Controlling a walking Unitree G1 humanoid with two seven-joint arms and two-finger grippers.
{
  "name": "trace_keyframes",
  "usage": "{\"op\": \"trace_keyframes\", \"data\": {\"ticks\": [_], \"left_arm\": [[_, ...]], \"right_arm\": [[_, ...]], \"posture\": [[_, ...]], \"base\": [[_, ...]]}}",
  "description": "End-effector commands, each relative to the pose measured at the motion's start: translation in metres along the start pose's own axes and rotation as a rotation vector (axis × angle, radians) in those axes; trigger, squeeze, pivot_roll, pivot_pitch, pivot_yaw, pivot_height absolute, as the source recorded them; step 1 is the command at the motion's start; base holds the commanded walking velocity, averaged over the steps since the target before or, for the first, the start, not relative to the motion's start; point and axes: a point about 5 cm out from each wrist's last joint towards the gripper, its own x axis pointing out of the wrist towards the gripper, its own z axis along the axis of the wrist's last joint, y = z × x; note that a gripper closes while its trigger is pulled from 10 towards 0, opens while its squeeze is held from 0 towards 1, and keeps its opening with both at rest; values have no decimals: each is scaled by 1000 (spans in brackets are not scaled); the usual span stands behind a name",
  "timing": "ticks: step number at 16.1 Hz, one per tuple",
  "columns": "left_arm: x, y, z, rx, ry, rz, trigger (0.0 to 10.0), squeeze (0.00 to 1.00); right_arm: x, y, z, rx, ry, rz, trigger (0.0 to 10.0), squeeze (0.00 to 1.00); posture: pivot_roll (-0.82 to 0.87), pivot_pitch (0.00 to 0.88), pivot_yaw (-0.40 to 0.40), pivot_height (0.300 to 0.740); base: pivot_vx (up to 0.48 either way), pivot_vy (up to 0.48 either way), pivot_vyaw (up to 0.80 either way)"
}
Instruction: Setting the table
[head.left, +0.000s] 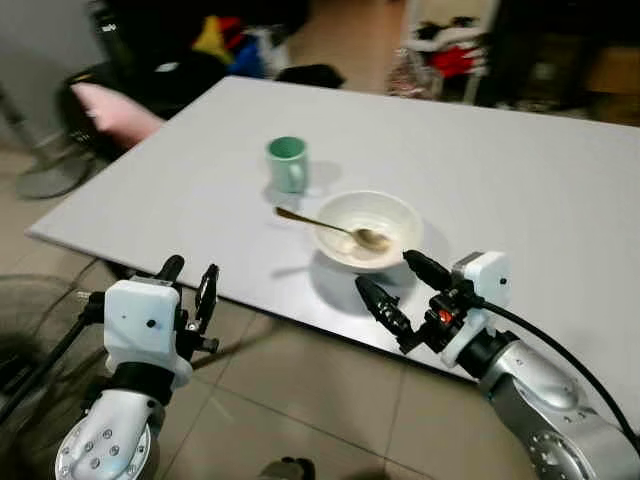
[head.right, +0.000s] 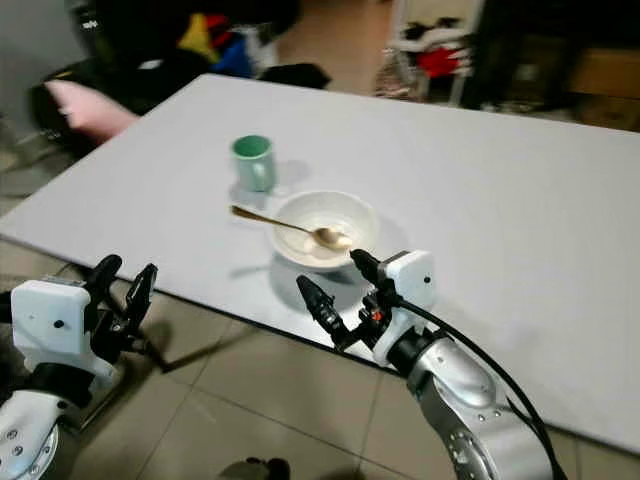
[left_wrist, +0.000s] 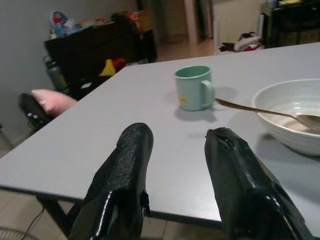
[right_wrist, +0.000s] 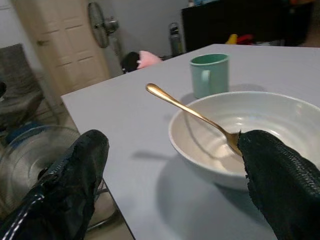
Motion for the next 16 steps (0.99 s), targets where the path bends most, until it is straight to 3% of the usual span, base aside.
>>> {"op": "trace_keyframes", "data": {"ticks": [1, 16], "left_arm": [[0, 0, -3, 5, 13, 13, 10000, 0], [0, 1, -3, -26, 37, 18, 10000, 0]], "right_arm": [[0, 2, 6, -6, -28, 28, 10000, 1000], [-2, 8, 5, 11, -62, 10, 10000, 1000]], "posture": [[-51, 0, 65, 740], [-44, 6, 74, 740]], "base": [[0, 0, 800], [0, 0, 800]]}}
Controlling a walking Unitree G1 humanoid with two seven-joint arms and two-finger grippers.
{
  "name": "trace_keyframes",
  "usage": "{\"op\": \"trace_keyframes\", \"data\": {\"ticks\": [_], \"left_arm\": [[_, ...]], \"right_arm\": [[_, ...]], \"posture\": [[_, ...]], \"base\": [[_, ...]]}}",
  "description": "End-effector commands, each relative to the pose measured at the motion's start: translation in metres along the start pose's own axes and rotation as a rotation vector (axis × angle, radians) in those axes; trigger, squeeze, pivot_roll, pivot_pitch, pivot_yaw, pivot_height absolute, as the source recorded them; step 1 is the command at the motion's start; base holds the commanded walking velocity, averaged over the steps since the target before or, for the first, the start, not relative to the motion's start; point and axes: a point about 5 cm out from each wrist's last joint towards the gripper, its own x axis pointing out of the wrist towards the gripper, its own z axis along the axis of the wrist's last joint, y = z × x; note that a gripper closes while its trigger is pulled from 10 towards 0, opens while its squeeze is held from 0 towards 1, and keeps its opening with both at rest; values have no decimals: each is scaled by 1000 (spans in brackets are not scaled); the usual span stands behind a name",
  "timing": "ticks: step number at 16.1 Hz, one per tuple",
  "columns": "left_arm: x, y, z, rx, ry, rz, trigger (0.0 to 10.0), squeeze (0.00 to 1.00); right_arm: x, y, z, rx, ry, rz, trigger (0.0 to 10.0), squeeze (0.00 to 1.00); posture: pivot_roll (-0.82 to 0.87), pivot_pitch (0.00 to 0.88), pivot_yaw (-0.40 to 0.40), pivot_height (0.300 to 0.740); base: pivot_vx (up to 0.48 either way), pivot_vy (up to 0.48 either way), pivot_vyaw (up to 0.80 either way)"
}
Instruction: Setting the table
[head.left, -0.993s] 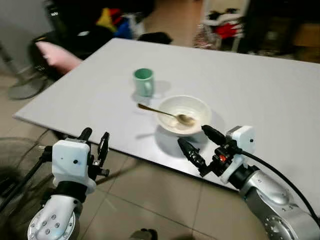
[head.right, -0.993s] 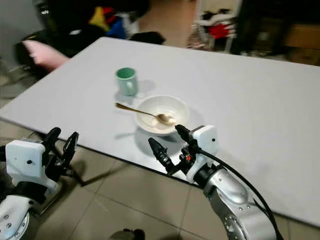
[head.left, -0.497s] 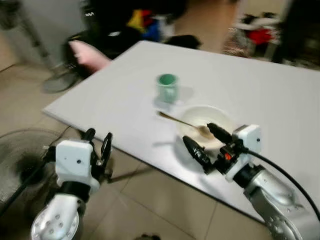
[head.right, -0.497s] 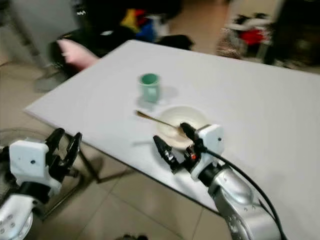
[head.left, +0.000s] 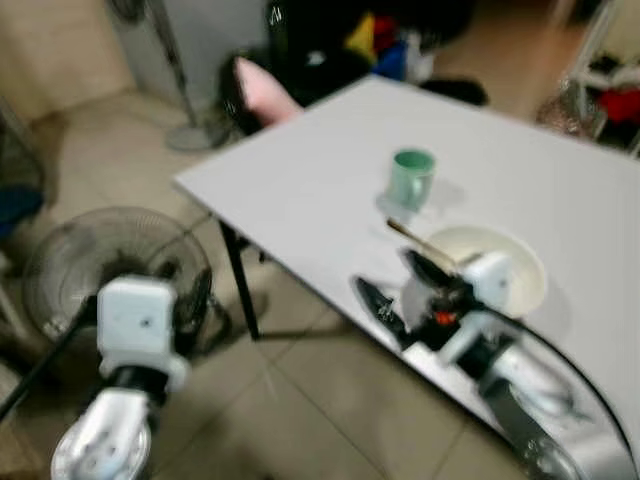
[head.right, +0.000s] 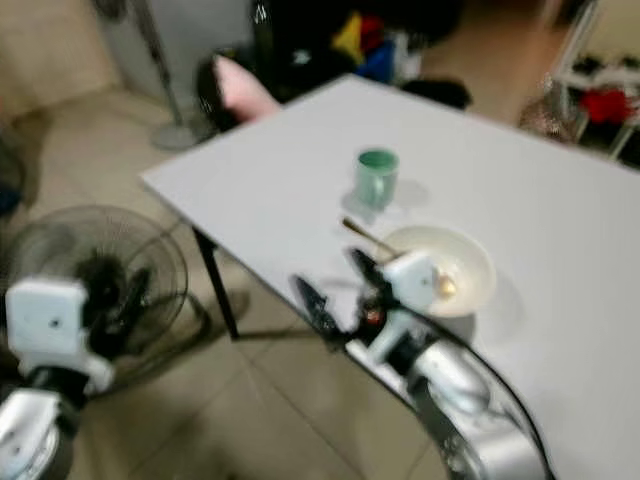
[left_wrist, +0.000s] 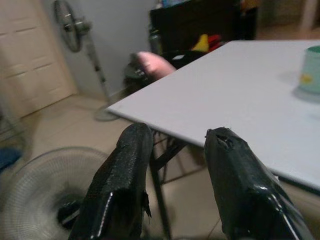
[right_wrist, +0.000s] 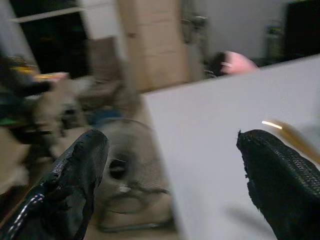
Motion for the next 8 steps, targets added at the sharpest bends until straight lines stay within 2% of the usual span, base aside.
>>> {"op": "trace_keyframes", "data": {"ticks": [1, 7, 8], "left_arm": [[0, -3, 3, -10, -10, -12, 10000, 0], [-2, -6, 3, -28, -3, -20, 10000, 0], [-2, -6, 3, -30, 0, -20, 10000, 0]], "right_arm": [[-4, -3, 3, -10, -7, -17, 10000, 1000], [-5, -3, 1, -5, 0, -16, 10000, 1000], [-5, -3, 1, 3, 5, -22, 10000, 1000]], "posture": [[-44, 7, 74, 740], [-41, 9, 66, 740], [-39, 10, 64, 740]], "base": [[0, 0, 800], [0, 0, 800], [0, 262, 0]]}}
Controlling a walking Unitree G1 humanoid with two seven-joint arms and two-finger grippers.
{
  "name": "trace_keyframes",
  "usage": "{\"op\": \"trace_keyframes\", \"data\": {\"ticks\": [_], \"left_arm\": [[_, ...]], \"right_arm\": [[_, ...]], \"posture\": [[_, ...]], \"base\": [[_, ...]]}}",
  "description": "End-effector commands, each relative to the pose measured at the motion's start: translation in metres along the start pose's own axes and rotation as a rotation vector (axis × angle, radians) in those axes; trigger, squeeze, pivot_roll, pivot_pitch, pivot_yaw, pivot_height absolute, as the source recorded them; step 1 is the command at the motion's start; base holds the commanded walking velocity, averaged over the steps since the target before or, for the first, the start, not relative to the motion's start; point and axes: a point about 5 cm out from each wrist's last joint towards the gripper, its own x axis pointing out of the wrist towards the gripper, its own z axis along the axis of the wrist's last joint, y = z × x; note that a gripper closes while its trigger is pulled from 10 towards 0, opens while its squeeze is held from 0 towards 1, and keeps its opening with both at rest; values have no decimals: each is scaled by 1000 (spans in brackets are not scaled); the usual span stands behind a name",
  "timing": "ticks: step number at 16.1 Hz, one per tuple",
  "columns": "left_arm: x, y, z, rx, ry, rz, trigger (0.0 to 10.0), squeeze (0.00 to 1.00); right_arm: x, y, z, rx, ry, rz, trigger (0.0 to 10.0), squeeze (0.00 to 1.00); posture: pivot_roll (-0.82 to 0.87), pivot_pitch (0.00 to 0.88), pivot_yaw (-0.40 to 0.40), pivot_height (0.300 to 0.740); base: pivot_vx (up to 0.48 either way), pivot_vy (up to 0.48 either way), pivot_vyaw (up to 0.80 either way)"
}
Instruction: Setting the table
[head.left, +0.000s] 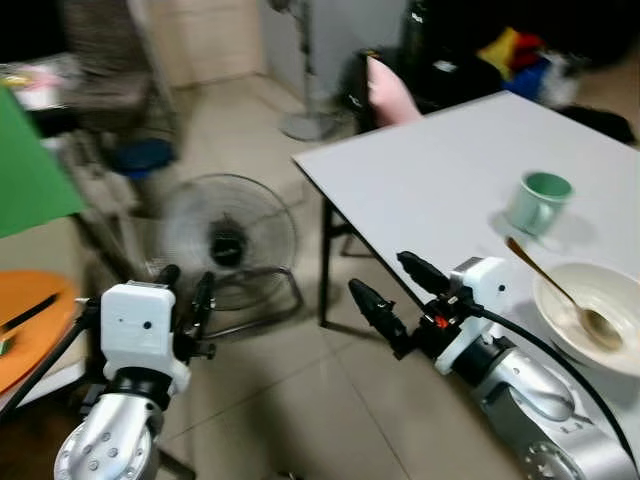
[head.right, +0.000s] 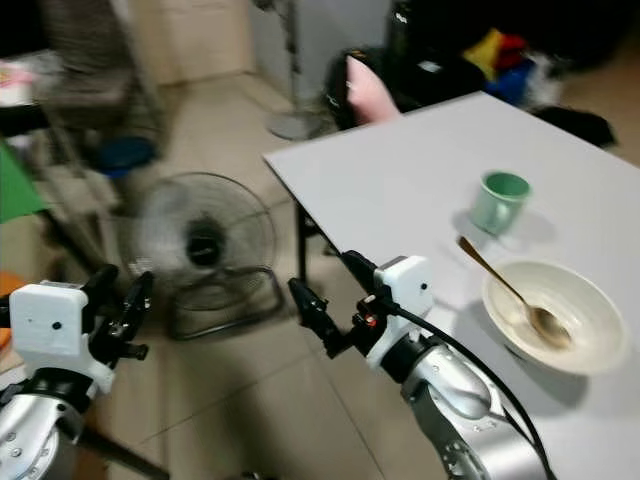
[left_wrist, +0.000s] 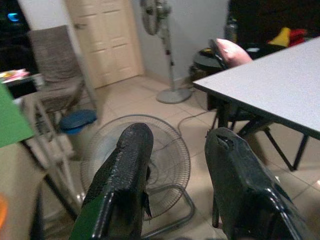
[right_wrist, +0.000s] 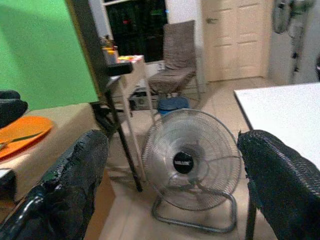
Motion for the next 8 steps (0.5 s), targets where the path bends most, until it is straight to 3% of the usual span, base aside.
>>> {"op": "trace_keyframes", "data": {"ticks": [1, 3, 4, 5, 8], "left_arm": [[-1, 0, 2, 0, 0, -1, 10000, 0], [-2, 0, 2, 5, 4, -3, 10000, 0], [-2, 0, 3, 13, 3, -6, 10000, 0], [-1, 0, 4, 16, 1, -6, 10000, 0], [1, 3, 8, 31, -10, -9, 10000, 0]], "right_arm": [[-1, -1, 2, 9, -4, -7, 10000, 1000], [-1, -1, 0, 29, 2, -16, 10000, 1000], [-1, -1, -1, 33, 7, -20, 10000, 451], [0, -2, -2, 37, 10, -26, 10000, 0], [1, -4, -3, 62, 11, -50, 10000, 0]], "posture": [[-38, 10, 63, 740], [-34, 10, 60, 740], [-34, 10, 60, 740], [-30, 10, 59, 740], [-30, 10, 60, 740]], "base": [[0, 270, 0], [0, 307, 0], [0, 334, 0], [0, 352, 0], [0, 363, 0]]}}
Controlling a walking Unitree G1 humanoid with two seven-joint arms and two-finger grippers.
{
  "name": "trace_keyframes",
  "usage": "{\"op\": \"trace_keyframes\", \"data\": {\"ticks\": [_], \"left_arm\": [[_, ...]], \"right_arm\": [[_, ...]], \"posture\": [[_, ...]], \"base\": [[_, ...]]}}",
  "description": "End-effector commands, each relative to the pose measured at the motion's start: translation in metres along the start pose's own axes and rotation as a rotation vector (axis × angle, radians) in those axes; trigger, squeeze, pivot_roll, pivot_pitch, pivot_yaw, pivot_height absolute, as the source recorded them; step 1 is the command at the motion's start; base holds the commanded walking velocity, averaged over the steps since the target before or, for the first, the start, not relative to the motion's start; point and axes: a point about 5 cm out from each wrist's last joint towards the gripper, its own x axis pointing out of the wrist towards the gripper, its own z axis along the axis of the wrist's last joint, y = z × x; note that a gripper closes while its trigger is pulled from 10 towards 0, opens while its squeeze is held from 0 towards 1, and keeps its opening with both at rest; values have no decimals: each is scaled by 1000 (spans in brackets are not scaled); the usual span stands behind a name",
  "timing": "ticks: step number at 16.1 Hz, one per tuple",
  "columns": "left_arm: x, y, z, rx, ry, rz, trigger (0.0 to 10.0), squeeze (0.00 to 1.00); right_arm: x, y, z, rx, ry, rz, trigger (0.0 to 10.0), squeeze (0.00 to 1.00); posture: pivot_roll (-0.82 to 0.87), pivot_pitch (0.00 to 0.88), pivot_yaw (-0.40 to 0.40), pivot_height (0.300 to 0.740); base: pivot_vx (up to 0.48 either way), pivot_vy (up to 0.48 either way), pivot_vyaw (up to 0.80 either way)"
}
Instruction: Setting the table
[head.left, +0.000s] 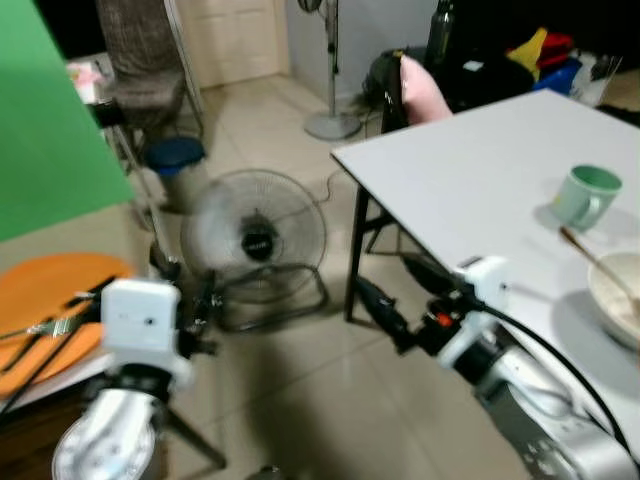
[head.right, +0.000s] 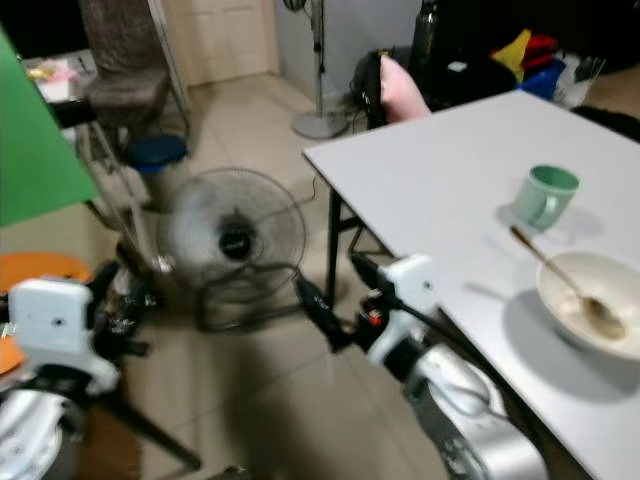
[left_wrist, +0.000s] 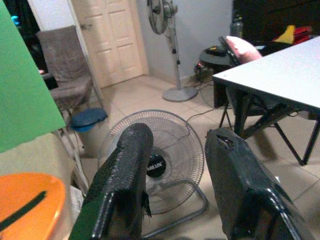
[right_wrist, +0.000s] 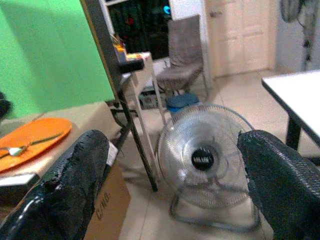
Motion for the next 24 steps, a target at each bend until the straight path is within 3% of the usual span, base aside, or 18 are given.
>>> {"op": "trace_keyframes", "data": {"ticks": [1, 9, 24], "left_arm": [[0, 5, 4, 23, -9, 13, 10000, 0], [7, 9, 18, 39, -51, 6, 10000, 0], [3, 7, 19, 34, -36, -2, 10000, 0]], "right_arm": [[2, 2, 3, 14, -13, 4, 10000, 0], [4, -1, 5, 39, -14, -16, 10000, 0], [3, -2, 6, 49, -1, -8, 10000, 0]], "posture": [[-30, 10, 60, 740], [-31, 13, 58, 740], [-29, 15, 44, 740]], "base": [[0, 360, 0], [0, 366, -292], [0, 366, -785]]}}
